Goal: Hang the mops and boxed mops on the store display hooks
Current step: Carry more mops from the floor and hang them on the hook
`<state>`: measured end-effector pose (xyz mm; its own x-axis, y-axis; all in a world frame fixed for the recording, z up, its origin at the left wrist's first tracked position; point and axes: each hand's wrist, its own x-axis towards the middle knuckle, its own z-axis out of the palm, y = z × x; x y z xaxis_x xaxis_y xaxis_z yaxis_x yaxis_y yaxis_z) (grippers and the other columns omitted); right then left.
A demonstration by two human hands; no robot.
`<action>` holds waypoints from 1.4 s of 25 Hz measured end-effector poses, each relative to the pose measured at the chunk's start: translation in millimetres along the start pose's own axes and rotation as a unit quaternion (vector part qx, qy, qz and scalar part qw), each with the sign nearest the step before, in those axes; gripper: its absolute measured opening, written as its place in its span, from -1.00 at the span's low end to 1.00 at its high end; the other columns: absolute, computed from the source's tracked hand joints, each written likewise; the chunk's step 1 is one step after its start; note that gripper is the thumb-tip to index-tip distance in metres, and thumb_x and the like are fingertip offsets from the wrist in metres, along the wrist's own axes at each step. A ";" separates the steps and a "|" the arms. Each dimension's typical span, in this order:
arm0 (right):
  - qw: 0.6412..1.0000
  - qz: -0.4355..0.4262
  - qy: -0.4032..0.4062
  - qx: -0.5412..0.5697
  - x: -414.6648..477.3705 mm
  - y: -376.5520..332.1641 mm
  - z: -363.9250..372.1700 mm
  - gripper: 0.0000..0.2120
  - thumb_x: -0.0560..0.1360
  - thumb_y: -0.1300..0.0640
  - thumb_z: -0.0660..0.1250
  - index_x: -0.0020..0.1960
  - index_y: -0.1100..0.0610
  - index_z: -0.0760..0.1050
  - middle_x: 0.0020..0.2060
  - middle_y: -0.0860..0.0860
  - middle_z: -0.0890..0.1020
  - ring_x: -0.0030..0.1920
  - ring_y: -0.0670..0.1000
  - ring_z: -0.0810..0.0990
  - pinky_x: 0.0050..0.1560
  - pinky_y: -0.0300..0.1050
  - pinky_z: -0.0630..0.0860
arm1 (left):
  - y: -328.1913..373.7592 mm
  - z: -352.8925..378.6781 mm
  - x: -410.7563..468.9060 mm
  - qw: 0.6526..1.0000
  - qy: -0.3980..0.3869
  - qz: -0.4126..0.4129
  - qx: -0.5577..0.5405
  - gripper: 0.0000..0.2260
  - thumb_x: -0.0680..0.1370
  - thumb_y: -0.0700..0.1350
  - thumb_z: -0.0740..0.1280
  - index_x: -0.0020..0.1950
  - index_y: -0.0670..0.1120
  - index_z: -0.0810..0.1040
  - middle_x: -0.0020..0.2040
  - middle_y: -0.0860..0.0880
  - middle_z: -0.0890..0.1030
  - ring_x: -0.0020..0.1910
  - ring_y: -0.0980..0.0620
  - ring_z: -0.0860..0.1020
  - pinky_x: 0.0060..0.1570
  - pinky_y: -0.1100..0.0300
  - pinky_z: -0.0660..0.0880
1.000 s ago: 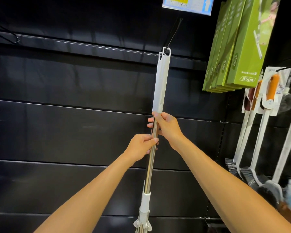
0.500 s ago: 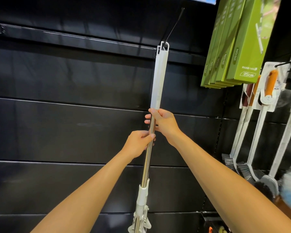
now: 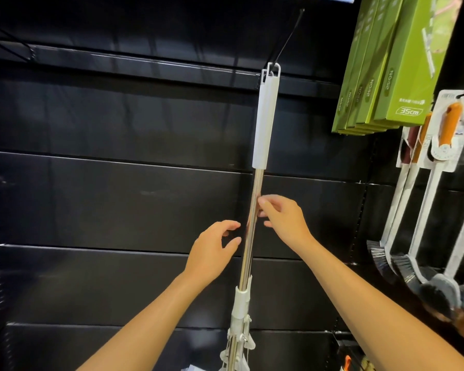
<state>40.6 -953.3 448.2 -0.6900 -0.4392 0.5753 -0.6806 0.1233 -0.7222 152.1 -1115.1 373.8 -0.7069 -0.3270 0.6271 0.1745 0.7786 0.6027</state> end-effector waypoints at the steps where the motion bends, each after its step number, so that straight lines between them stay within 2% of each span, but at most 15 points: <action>1: 1.000 0.007 -0.004 -0.010 -16.6 12.2 -2.8 -0.83 0.66 0.00 0.31 0.19 -0.06 0.63 -0.02 -0.15 0.71 0.03 -0.11 0.70 0.09 -0.13 0.68 | -1.3 1.8 -15.8 0.999 0.003 0.017 0.040 -0.67 0.63 0.02 0.38 0.40 0.19 0.52 0.30 0.25 0.57 0.27 0.25 0.52 0.25 0.19 0.54; 3: 0.999 0.028 -0.013 -0.038 -53.2 41.5 -6.7 -0.83 0.64 0.01 0.34 0.21 -0.06 0.62 0.02 -0.19 0.69 0.06 -0.15 0.67 0.16 -0.17 0.63 | -5.9 12.1 -49.4 0.994 -0.006 0.040 0.101 -0.67 0.63 0.07 0.36 0.40 0.22 0.48 0.34 0.27 0.51 0.30 0.27 0.47 0.22 0.21 0.52; 5: 0.996 0.060 -0.026 -0.064 -94.9 74.5 -9.9 -0.77 0.63 0.03 0.37 0.27 -0.02 0.61 0.09 -0.17 0.67 0.10 -0.18 0.63 0.23 -0.19 0.58 | -14.6 29.9 -85.5 0.987 -0.030 0.044 0.150 -0.62 0.61 0.09 0.37 0.43 0.20 0.46 0.40 0.23 0.49 0.39 0.21 0.44 0.30 0.16 0.52; 8: 0.985 0.104 -0.057 -0.123 -168.2 129.2 -19.4 -0.66 0.61 -0.01 0.40 0.36 -0.03 0.55 0.24 -0.15 0.60 0.23 -0.15 0.58 0.28 -0.19 0.51 | -29.8 65.0 -146.8 0.970 -0.087 0.039 0.223 -0.53 0.59 0.13 0.39 0.49 0.13 0.46 0.52 0.08 0.45 0.57 -0.01 0.36 0.45 -0.05 0.46; 11: 0.965 0.112 -0.121 -0.206 -249.8 177.7 -37.4 -0.56 0.61 -0.10 0.37 0.46 -0.04 0.45 0.36 -0.16 0.50 0.37 -0.12 0.48 0.38 -0.14 0.46 | -40.8 101.3 -207.7 0.944 -0.165 0.068 0.278 -0.44 0.49 0.14 0.49 0.46 0.08 0.48 0.53 -0.03 0.46 0.57 -0.19 0.37 0.40 -0.16 0.50; 14: 0.944 0.145 -0.165 -0.245 -331.3 210.2 -66.2 -0.50 0.63 -0.11 0.33 0.52 -0.02 0.38 0.45 -0.09 0.43 0.46 -0.05 0.41 0.43 -0.15 0.38 | -39.5 139.9 -262.1 0.937 -0.222 0.075 0.258 -0.42 0.46 0.12 0.49 0.46 0.04 0.51 0.56 -0.12 0.43 0.56 -0.23 0.39 0.41 -0.18 0.47; 20: 0.910 0.267 -0.166 -0.270 -489.5 229.9 -156.1 -0.48 0.66 -0.14 0.27 0.55 -0.01 0.33 0.51 -0.04 0.35 0.52 0.05 0.34 0.47 -0.01 0.38 | 24.2 221.1 -359.4 0.908 -0.331 0.099 0.237 -0.42 0.44 0.10 0.58 0.42 0.01 0.56 0.50 -0.11 0.51 0.50 -0.25 0.46 0.36 -0.21 0.52; 25: 0.884 0.353 -0.109 -0.286 -612.5 218.5 -250.4 -0.50 0.65 -0.09 0.28 0.55 -0.01 0.34 0.53 -0.04 0.33 0.48 0.03 0.39 0.42 -0.08 0.41 | 114.2 301.9 -426.8 0.869 -0.415 0.158 0.220 -0.40 0.41 0.15 0.56 0.41 0.02 0.58 0.50 -0.12 0.51 0.50 -0.23 0.47 0.32 -0.23 0.55; 28: 0.865 0.401 -0.065 -0.293 -679.6 207.6 -309.2 -0.51 0.64 -0.04 0.30 0.54 -0.01 0.36 0.52 -0.02 0.36 0.42 0.04 0.47 0.42 -0.08 0.39 | 172.2 356.9 -459.8 0.843 -0.464 0.192 0.195 -0.39 0.44 0.19 0.51 0.46 0.02 0.55 0.55 -0.11 0.46 0.54 -0.23 0.42 0.37 -0.25 0.51; 32: 0.836 0.451 0.002 -0.313 -752.0 195.0 -380.1 -0.53 0.64 -0.03 0.29 0.53 0.00 0.37 0.50 0.00 0.39 0.50 0.05 0.37 0.45 -0.15 0.29 | 249.3 426.9 -493.1 0.806 -0.506 0.265 0.156 -0.39 0.60 0.24 0.29 0.61 0.06 0.34 0.68 -0.09 0.22 0.67 -0.19 0.16 0.59 -0.18 0.20; 35: 0.808 0.494 0.058 -0.317 -793.2 190.2 -427.4 -0.54 0.63 -0.03 0.30 0.51 -0.04 0.38 0.50 -0.03 0.39 0.48 0.06 0.40 0.43 -0.11 0.33 | 305.2 477.4 -512.0 0.780 -0.530 0.312 0.111 -0.39 0.62 0.23 0.24 0.64 0.09 0.25 0.69 -0.06 0.16 0.69 -0.16 0.10 0.62 -0.14 0.09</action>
<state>353.3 -201.2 18.7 -0.9670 0.2332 -0.1029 0.2517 0.8092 -0.5309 240.1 -454.4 1.1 -0.7213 0.6893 -0.0677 0.6726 0.7204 0.1694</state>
